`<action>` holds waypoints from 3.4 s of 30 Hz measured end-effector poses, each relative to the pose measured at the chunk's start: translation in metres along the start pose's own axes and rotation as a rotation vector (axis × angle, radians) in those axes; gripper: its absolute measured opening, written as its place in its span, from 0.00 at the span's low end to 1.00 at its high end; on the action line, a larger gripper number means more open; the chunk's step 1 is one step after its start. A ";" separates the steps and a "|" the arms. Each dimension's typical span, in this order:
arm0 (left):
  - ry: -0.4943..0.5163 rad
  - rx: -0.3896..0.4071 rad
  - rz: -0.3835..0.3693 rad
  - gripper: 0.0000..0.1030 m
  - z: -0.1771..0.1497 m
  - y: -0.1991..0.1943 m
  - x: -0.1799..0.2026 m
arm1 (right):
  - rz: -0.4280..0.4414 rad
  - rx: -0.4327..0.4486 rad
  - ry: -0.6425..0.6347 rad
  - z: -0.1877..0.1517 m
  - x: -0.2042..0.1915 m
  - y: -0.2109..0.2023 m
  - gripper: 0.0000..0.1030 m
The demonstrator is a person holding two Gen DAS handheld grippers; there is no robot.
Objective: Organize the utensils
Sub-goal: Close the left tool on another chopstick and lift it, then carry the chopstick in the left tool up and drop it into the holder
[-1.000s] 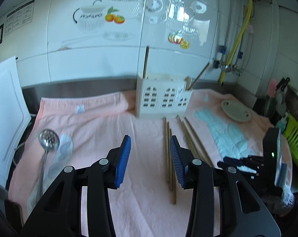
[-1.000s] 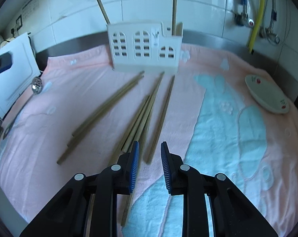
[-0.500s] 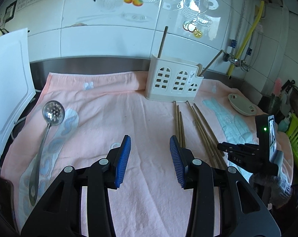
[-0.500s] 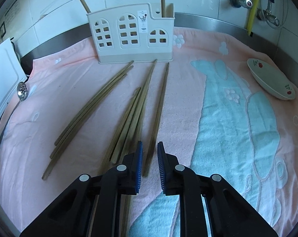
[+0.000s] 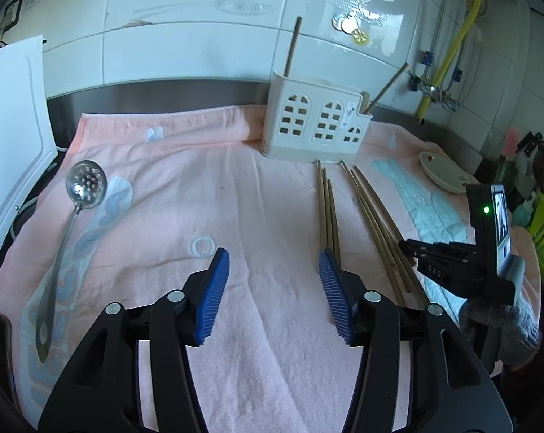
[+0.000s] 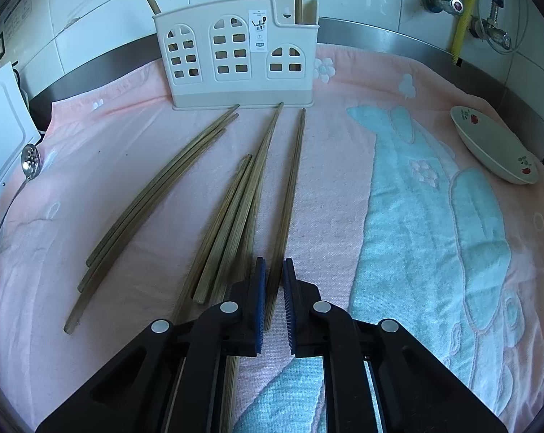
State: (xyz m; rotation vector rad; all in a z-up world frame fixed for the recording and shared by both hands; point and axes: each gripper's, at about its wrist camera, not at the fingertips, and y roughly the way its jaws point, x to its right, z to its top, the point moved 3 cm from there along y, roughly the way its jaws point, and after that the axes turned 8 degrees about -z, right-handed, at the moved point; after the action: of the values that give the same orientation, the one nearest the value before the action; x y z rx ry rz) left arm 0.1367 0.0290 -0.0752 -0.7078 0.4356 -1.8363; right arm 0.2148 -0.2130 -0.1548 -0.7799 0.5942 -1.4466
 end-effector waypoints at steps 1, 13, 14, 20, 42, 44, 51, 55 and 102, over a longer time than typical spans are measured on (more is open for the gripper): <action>0.002 -0.005 0.000 0.53 -0.001 0.002 0.001 | 0.003 0.000 0.004 0.000 0.000 0.000 0.09; 0.055 -0.117 -0.056 0.34 -0.012 0.051 0.030 | 0.021 0.052 0.046 -0.009 0.023 -0.026 0.07; 0.058 -0.133 -0.065 0.30 -0.012 0.057 0.032 | 0.023 0.057 0.047 -0.009 0.026 -0.029 0.07; 0.080 -0.197 -0.090 0.17 -0.008 0.086 0.036 | 0.031 0.094 0.049 -0.012 0.036 -0.048 0.07; 0.068 -0.270 -0.052 0.07 0.004 0.137 0.033 | 0.057 0.113 0.068 -0.019 0.049 -0.056 0.07; 0.059 -0.266 -0.049 0.07 0.004 0.138 0.032 | 0.069 0.103 0.073 -0.020 0.049 -0.053 0.07; 0.113 -0.238 0.018 0.07 0.003 0.141 0.041 | 0.089 0.053 0.068 -0.028 0.043 -0.035 0.08; 0.109 -0.227 0.017 0.06 0.004 0.140 0.041 | 0.076 0.036 0.056 -0.030 0.039 -0.027 0.11; 0.241 0.054 -0.086 0.05 0.174 0.025 0.075 | 0.168 0.289 -0.102 0.198 0.050 -0.169 0.06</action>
State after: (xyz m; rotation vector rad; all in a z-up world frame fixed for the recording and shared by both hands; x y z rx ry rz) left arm 0.2486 -0.0440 0.0610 -0.4762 0.5163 -2.0162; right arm 0.2623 -0.2343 0.1049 -0.5580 0.3537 -1.2940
